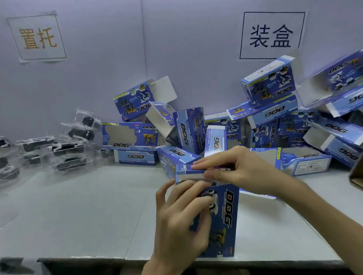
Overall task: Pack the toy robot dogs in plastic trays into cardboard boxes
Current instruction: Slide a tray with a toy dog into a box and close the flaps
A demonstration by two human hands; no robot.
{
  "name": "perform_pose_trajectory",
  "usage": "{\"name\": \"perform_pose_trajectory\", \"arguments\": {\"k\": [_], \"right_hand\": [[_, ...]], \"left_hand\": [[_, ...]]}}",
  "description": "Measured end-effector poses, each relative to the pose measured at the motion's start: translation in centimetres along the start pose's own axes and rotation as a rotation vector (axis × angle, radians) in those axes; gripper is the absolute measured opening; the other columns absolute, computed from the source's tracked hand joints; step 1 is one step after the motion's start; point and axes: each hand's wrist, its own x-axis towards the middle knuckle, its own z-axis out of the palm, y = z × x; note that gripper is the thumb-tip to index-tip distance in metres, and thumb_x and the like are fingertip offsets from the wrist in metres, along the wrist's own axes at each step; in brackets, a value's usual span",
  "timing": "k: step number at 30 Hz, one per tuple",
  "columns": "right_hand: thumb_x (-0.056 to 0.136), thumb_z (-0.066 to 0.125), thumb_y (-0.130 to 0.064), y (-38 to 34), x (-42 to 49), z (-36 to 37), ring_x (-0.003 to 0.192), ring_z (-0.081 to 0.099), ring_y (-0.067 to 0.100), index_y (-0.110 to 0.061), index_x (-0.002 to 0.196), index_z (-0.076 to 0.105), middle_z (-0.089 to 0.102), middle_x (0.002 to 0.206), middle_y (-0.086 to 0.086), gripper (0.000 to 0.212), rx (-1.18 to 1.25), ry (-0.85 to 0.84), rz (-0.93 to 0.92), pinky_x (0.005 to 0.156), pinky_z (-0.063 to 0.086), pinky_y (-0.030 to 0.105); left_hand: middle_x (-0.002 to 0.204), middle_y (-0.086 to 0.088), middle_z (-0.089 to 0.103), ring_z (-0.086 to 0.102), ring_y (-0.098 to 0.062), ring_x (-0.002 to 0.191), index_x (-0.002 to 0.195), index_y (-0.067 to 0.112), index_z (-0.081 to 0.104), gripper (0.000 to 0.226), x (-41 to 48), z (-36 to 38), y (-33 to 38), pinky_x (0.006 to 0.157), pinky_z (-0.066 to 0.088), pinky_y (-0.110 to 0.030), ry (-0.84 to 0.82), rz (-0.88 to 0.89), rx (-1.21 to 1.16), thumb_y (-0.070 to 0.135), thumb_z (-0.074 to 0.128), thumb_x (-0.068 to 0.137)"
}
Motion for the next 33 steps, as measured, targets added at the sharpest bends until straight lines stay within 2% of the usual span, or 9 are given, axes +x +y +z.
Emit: {"name": "perform_pose_trajectory", "arguments": {"k": [2, 8, 12, 15, 18, 22, 25, 29, 33], "right_hand": [[0.092, 0.071, -0.014, -0.1, -0.1, -0.1, 0.114, 0.063, -0.001, -0.027, 0.113, 0.077, 0.073, 0.115, -0.013, 0.025, 0.011, -0.031, 0.006, 0.100, 0.050, 0.027], [0.098, 0.063, -0.018, -0.1, -0.7, 0.6, 0.125, 0.052, -0.009, -0.029, 0.120, 0.073, 0.067, 0.127, -0.015, 0.027, -0.032, -0.079, 0.042, 0.108, 0.044, 0.022], [0.099, 0.045, -0.026, -0.6, -1.4, 0.5, 0.133, 0.038, -0.015, -0.038, 0.131, 0.063, 0.053, 0.143, -0.024, 0.038, -0.072, -0.146, 0.067, 0.112, 0.027, 0.011], [0.090, 0.037, -0.030, -1.2, -1.8, 0.4, 0.138, 0.026, -0.018, -0.038, 0.141, 0.053, 0.040, 0.151, -0.027, 0.054, -0.148, -0.226, 0.081, 0.112, 0.014, 0.004], [0.092, 0.038, -0.028, -1.3, -1.7, -0.3, 0.140, 0.023, -0.017, -0.036, 0.145, 0.048, 0.036, 0.153, -0.027, 0.054, -0.048, -0.303, 0.143, 0.115, 0.014, 0.008], [0.098, 0.053, 0.001, 0.0, -2.5, -0.5, 0.131, 0.050, -0.002, -0.015, 0.125, 0.061, 0.057, 0.140, -0.010, 0.032, 0.195, -0.042, 0.146, 0.106, 0.041, 0.018], [0.088, 0.067, -0.002, 1.5, -3.8, 0.6, 0.114, 0.066, 0.015, -0.004, 0.093, 0.064, 0.071, 0.118, 0.003, 0.006, 0.317, 0.221, 0.067, 0.097, 0.053, 0.029], [0.088, 0.070, -0.005, 2.1, -4.0, 2.2, 0.104, 0.070, 0.019, -0.004, 0.083, 0.067, 0.075, 0.103, 0.001, 0.007, 0.291, 0.374, -0.007, 0.092, 0.054, 0.030], [0.096, 0.063, -0.015, 2.0, -4.2, 3.4, 0.112, 0.066, 0.012, -0.009, 0.083, 0.068, 0.074, 0.106, -0.007, 0.015, 0.198, 0.437, -0.017, 0.097, 0.050, 0.029]], "left_hand": [[0.121, 0.009, 0.068, 0.059, -0.009, 0.119, 0.084, 0.018, 0.075, 0.014, -0.7, 0.0, 0.7, 0.106, 0.033, -0.038, 0.015, -0.013, 0.021, 0.019, 0.061, 0.086], [0.126, 0.003, 0.066, 0.053, -0.013, 0.127, 0.087, 0.013, 0.076, 0.017, -0.9, 0.2, 1.2, 0.101, 0.043, -0.035, -0.020, -0.073, -0.032, 0.023, 0.061, 0.085], [0.130, 0.007, 0.064, 0.048, -0.015, 0.133, 0.091, 0.014, 0.077, 0.017, -1.2, -0.1, 0.7, 0.102, 0.047, -0.038, -0.056, -0.119, -0.078, 0.018, 0.061, 0.085], [0.128, 0.007, 0.065, 0.048, -0.016, 0.131, 0.090, 0.015, 0.077, 0.017, -1.1, -0.1, 0.6, 0.101, 0.046, -0.037, -0.065, -0.117, -0.052, 0.019, 0.061, 0.086], [0.124, 0.006, 0.067, 0.051, -0.016, 0.123, 0.090, 0.014, 0.076, 0.017, -0.6, 0.0, 0.8, 0.096, 0.047, -0.035, -0.074, -0.113, -0.041, 0.018, 0.060, 0.087], [0.114, 0.006, 0.065, 0.049, -0.013, 0.110, 0.093, 0.018, 0.074, 0.015, 0.9, 0.1, 1.0, 0.086, 0.045, -0.029, -0.104, -0.157, -0.026, 0.019, 0.061, 0.086], [0.107, 0.009, 0.064, 0.048, -0.014, 0.105, 0.097, 0.022, 0.074, 0.018, 1.9, 0.5, 1.3, 0.081, 0.045, -0.035, -0.131, -0.179, 0.008, 0.021, 0.060, 0.085], [0.103, 0.010, 0.064, 0.049, -0.015, 0.104, 0.103, 0.025, 0.075, 0.027, 2.3, 0.8, 2.1, 0.079, 0.043, -0.038, -0.102, -0.250, -0.002, 0.012, 0.063, 0.083], [0.101, 0.010, 0.062, 0.046, -0.013, 0.103, 0.105, 0.025, 0.075, 0.030, 2.1, 0.8, 2.2, 0.078, 0.043, -0.038, -0.085, -0.269, -0.004, 0.010, 0.064, 0.082]]}}
